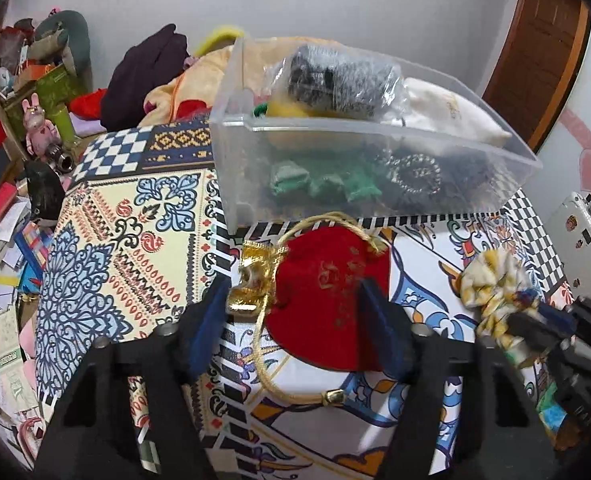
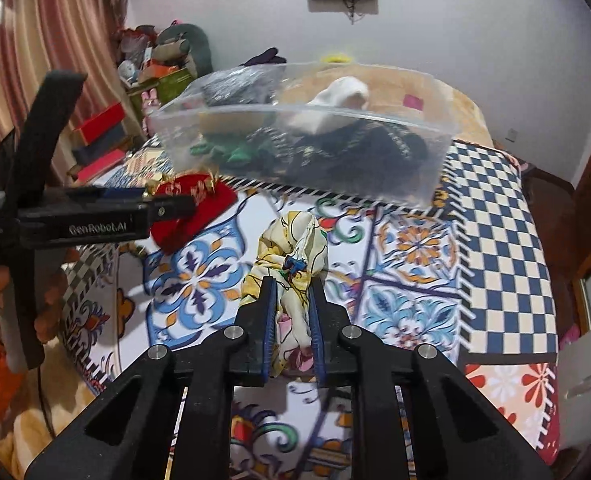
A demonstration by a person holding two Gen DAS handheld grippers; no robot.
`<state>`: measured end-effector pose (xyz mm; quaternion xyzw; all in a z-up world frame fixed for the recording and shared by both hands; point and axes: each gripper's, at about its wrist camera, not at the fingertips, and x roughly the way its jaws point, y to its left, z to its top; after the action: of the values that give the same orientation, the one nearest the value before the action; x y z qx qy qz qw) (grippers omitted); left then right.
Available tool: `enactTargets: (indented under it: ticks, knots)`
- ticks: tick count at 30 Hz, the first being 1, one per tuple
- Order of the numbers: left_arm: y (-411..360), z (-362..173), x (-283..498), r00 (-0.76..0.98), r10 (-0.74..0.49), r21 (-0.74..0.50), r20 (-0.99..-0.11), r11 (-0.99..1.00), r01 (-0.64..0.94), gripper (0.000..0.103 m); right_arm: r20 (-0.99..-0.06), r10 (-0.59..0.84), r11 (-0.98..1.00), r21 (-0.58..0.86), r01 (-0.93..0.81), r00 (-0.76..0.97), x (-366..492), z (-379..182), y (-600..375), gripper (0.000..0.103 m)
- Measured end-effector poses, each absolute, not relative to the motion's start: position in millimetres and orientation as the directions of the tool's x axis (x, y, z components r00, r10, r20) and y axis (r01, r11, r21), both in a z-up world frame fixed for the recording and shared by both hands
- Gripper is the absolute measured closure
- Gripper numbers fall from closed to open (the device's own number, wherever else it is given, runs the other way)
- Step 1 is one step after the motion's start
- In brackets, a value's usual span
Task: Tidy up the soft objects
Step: 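Grasp the red velvet pouch with the left tool while the right tool lifts the floral bundle, then lower the pouch into the box with the left tool while the right tool drops the floral bundle in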
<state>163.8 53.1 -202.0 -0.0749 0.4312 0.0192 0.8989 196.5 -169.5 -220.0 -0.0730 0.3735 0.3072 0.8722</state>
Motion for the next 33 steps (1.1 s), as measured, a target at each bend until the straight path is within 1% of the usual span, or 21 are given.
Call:
enactTargets:
  ticks: [2,3,4,5,11,19,27,33]
  knots:
    - [53,-201,163,0.635,-0.036,-0.122,-0.772,0.988,-0.092,0.059,-0.688,0.482,0.808,0.109,-0.579,0.543,198,-217,-175,0.089]
    - [54,-201,161,0.639,-0.047,-0.133,-0.768,0.987,-0.087,0.062,-0.683,0.483,0.811,0.114,-0.574,0.547,199,-215,-177,0.090]
    - [54,-201,160,0.640,-0.053,-0.139,-0.766,0.987,-0.085,0.069,-0.680,0.485,0.813,0.119,-0.569,0.550,199,-214,-180,0.090]
    - [54,-200,159,0.641,-0.058,-0.144,-0.765,0.986,-0.082,0.072,-0.677,0.485,0.816,0.121,-0.565,0.554,199,-214,-182,0.090]
    - [50,-184,143,0.676,-0.075,-0.152,-0.733,0.987,-0.055,0.075,-0.650,0.484,0.826,0.120,-0.550,0.586,196,-203,-189,0.090]
    - [42,-134,132,0.764,-0.092,-0.158,-0.638,0.987,-0.012,0.075,-0.578,0.499,0.834,0.116,-0.540,0.646,212,-171,-189,0.090]
    - [35,-90,145,0.834,-0.099,-0.155,-0.543,0.988,0.017,0.075,-0.490,0.499,0.846,0.096,-0.525,0.714,224,-136,-188,0.090]
    - [24,-77,166,0.865,-0.064,-0.121,-0.498,0.993,0.004,0.075,-0.456,0.485,0.858,0.085,-0.506,0.746,244,-123,-180,0.090]
